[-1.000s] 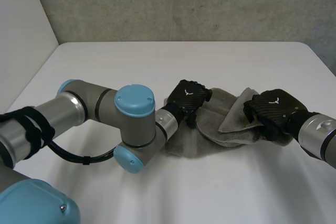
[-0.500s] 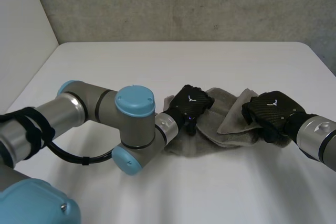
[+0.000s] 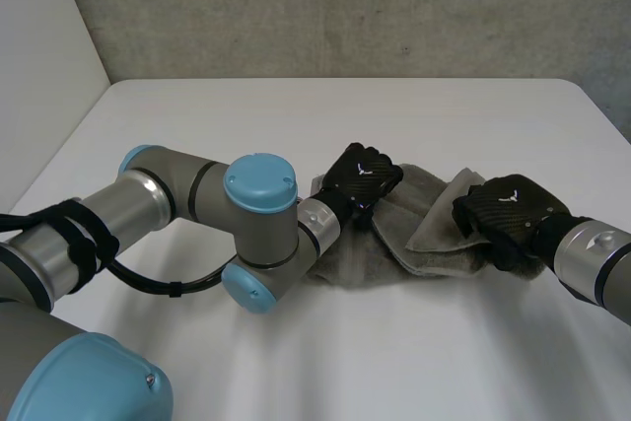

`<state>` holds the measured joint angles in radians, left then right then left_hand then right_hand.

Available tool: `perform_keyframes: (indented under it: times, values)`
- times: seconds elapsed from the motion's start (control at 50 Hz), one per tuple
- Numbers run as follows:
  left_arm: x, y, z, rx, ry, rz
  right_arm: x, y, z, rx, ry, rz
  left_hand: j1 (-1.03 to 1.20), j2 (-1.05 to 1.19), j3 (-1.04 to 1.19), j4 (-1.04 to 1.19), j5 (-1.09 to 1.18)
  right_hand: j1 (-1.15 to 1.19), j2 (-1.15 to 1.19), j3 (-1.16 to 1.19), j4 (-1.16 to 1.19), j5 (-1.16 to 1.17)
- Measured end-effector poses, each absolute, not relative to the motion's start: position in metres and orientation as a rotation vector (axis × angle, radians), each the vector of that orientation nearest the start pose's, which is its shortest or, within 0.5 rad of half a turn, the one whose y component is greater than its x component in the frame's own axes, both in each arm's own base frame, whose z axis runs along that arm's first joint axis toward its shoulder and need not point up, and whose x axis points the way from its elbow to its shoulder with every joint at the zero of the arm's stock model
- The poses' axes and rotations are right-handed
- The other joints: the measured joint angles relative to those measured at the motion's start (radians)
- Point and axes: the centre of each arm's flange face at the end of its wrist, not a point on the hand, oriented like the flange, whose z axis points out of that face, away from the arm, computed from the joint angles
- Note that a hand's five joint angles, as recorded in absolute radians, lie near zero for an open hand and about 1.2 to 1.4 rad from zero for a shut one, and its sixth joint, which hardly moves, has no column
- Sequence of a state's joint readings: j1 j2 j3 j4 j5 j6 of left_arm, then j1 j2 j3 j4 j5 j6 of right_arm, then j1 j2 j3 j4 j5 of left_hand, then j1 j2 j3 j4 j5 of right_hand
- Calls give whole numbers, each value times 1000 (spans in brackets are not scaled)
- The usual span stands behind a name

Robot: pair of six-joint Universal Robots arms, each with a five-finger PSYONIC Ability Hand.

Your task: Fold the towel.

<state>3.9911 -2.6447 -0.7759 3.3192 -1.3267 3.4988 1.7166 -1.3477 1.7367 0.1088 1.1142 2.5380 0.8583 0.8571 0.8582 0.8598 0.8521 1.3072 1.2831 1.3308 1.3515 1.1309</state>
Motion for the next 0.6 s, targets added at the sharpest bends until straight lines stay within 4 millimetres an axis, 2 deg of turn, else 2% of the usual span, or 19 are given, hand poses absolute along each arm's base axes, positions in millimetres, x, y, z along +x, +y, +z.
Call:
perform_keyframes:
  times: [0.28, 0.36, 0.38, 0.4, 0.44, 0.52, 0.6]
  values:
    - [-445, -271, 103, 1659, 2175, -2293, 211, -257, 186, -1242, 2223, -1552, 122, 123, 123, 120, 123, 0, 0, 0, 0, 0]
    - [-445, -272, 101, 1659, 2175, -2293, 211, -258, 187, -1237, 2225, -1555, 297, 300, 299, 299, 296, 0, 0, 0, 0, 0]
    - [-445, -272, 101, 1656, 2171, -2299, 211, -258, 187, -1234, 2225, -1557, 452, 455, 460, 441, 435, 0, 0, 0, 0, 0]
    - [-445, -273, 101, 1653, 2169, -2302, 211, -258, 187, -1233, 2225, -1557, 525, 531, 522, 522, 514, 0, 0, 0, 0, 0]
    - [-446, -274, 102, 1639, 2156, -2320, 210, -259, 187, -1228, 2225, -1563, 598, 635, 662, 654, 634, 0, 0, 0, 0, 0]
    - [-446, -275, 106, 1618, 2136, -2351, 210, -261, 189, -1216, 2219, -1585, 598, 635, 681, 661, 637, 0, 0, 0, 0, 0]
    - [-444, -275, 125, 1581, 2070, -2435, 211, -267, 200, -1136, 2178, -1675, 598, 635, 682, 661, 637, 0, 0, 0, 0, 0]
